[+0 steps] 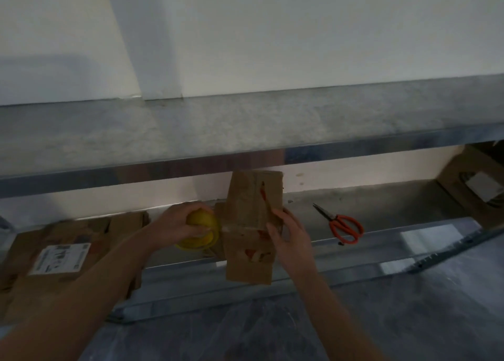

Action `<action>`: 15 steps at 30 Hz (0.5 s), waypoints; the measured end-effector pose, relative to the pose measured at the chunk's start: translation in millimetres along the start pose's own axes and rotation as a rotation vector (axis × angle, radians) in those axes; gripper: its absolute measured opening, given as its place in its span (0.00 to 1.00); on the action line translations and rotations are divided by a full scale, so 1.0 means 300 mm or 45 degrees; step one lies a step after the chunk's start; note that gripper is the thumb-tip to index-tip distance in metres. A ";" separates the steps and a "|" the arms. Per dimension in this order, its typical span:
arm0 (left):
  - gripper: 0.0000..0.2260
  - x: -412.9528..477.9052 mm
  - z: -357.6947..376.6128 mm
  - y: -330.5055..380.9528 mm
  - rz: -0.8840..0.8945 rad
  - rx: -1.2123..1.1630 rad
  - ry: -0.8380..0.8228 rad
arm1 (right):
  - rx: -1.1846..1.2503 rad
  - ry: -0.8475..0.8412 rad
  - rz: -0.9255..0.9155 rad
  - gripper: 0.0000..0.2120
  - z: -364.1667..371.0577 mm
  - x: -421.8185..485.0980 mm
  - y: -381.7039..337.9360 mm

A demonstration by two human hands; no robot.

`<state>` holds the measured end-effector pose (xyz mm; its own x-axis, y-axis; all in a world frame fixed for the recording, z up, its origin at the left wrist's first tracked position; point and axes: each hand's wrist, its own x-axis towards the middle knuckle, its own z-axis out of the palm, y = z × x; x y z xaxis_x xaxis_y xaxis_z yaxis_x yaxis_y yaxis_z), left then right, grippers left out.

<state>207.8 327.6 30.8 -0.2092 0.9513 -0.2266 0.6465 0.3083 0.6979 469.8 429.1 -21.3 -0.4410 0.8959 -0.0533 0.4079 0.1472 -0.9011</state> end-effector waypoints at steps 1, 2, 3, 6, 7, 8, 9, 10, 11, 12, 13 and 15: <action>0.17 -0.018 -0.020 -0.001 -0.015 -0.033 0.027 | 0.049 0.011 0.036 0.18 0.006 0.004 -0.005; 0.17 -0.035 -0.043 -0.004 -0.024 -0.066 0.053 | 0.083 0.013 0.048 0.18 0.011 0.004 -0.008; 0.17 -0.047 -0.061 -0.007 -0.029 -0.100 0.067 | 0.095 0.008 0.047 0.17 0.016 -0.001 -0.008; 0.19 -0.065 -0.083 -0.021 0.003 -0.189 0.026 | 0.144 0.036 0.057 0.17 0.041 -0.021 -0.007; 0.20 -0.067 -0.082 -0.035 0.018 -0.190 0.014 | 0.190 0.054 0.072 0.17 0.049 -0.023 -0.009; 0.19 -0.069 -0.082 -0.048 0.026 -0.160 0.016 | 0.244 0.063 0.091 0.17 0.055 -0.025 -0.010; 0.17 -0.068 -0.084 -0.070 0.051 -0.044 0.035 | 0.293 0.071 0.101 0.17 0.060 -0.027 -0.011; 0.15 -0.063 -0.087 -0.096 0.088 0.143 0.043 | 0.333 0.084 0.102 0.17 0.065 -0.028 -0.014; 0.14 -0.055 -0.086 -0.123 0.137 0.399 0.062 | 0.372 0.099 0.102 0.17 0.072 -0.032 -0.015; 0.14 -0.043 -0.080 -0.147 0.193 0.653 0.088 | 0.419 0.113 0.108 0.17 0.079 -0.037 -0.016; 0.15 -0.030 -0.072 -0.164 0.247 0.772 0.114 | 0.455 0.128 0.115 0.17 0.087 -0.041 -0.013; 0.15 -0.009 -0.064 -0.179 0.268 0.596 0.100 | 0.451 0.163 0.126 0.17 0.092 -0.040 -0.008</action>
<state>159.5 308.6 7.0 -0.0819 0.9954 -0.0496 0.9358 0.0939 0.3399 452.0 406.4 -30.2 -0.3006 0.9470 -0.1135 0.1325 -0.0764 -0.9882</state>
